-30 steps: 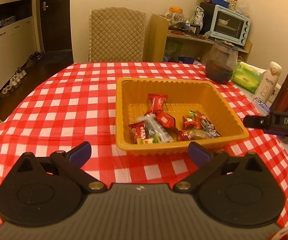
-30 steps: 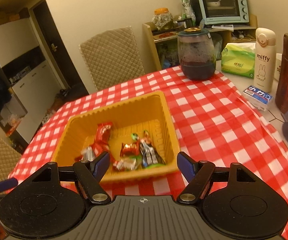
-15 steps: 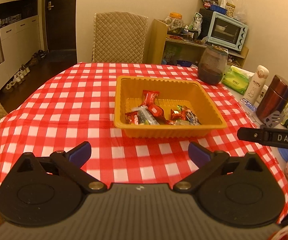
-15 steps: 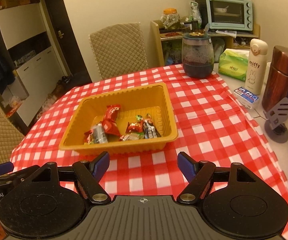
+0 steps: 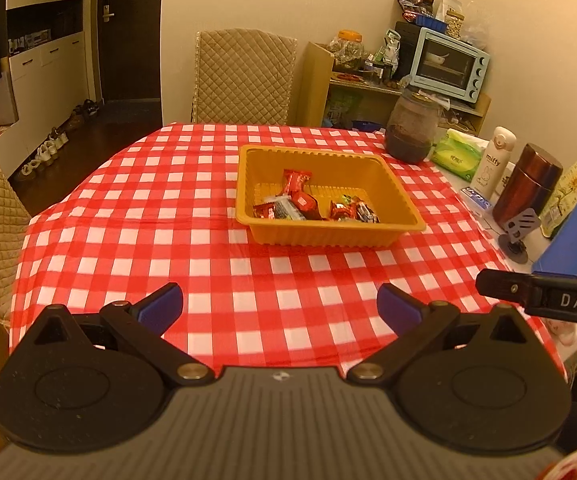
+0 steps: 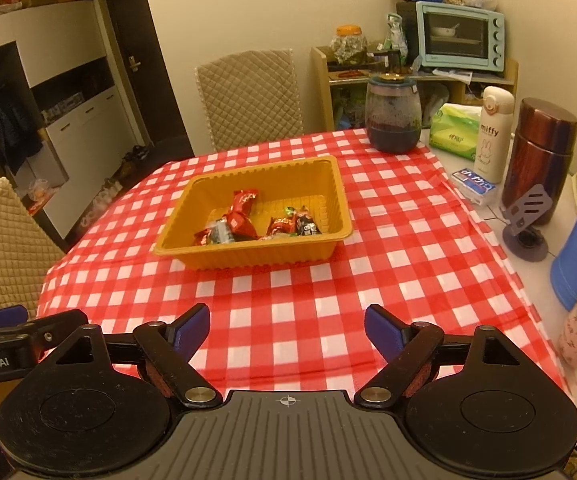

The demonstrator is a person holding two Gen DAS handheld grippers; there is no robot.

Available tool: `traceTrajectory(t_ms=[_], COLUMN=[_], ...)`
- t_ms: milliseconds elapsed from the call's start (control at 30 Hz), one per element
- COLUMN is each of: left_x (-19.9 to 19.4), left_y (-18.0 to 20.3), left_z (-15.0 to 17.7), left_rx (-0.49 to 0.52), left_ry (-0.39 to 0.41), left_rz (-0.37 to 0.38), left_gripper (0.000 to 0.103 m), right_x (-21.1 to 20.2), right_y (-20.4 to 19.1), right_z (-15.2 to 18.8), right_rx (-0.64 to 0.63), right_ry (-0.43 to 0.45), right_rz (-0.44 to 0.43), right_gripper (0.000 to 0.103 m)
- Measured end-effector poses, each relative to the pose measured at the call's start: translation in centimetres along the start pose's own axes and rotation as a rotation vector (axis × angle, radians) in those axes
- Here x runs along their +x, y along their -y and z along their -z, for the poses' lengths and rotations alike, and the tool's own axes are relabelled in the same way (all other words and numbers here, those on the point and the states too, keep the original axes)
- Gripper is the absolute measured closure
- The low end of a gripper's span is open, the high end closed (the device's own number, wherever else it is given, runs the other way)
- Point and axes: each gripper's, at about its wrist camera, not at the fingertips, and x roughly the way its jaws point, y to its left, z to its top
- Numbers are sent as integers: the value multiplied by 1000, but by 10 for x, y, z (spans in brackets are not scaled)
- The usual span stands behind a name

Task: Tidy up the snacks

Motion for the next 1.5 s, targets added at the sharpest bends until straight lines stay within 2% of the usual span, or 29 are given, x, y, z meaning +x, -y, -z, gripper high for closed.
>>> traceTrajectory(t_ms=[667,900,1500], left_x=[-71,-78,-74], left_y=[19,18,19], left_z=[29,29,34], left_rx=[12,0,11], left_ry=[7,3,-5], left_rz=[-65,-51,-48], left_gripper=[0,0,0], right_x=[-70,-81,-77], right_y=[-14,-17,-17], right_z=[33,37,39], right_rx=[-43,-48,-35], right_ry=[-14,-6,-14], right_rz=[13,10,4], right_gripper=[16,16,16])
